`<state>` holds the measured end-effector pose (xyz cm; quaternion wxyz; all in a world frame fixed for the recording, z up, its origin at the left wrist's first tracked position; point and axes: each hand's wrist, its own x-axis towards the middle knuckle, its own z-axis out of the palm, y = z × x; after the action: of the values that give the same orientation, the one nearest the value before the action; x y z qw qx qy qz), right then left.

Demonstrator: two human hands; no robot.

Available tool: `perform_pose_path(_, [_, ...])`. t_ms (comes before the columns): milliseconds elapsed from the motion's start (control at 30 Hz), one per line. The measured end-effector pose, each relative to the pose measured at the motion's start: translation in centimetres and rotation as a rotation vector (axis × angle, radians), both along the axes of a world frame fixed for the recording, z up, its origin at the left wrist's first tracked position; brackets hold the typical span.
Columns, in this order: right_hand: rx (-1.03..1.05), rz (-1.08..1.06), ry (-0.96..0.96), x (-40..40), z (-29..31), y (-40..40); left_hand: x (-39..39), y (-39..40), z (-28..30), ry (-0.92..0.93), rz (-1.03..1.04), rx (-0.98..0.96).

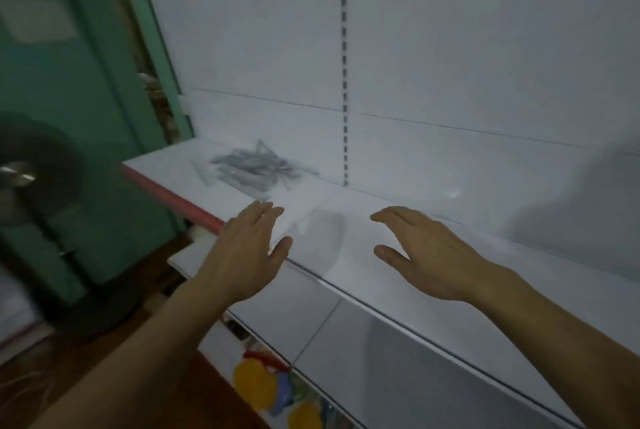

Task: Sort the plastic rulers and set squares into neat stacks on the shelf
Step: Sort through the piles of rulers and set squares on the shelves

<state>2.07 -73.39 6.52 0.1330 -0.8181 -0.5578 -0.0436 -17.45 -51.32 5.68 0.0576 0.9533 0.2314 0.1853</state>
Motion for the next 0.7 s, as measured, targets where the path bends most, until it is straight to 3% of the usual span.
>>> perform_pose_path(333, [-0.04, 0.382, -0.02, -5.0, -0.4, 22.3, -8.9, 13.8, -0.5, 0.017, 0.306, -0.018])
perform_pose_path(700, [-0.071, 0.387, 0.053, 0.2, -1.9, 37.3, -1.2, 28.7, -1.3, 0.084, 0.29, -0.099])
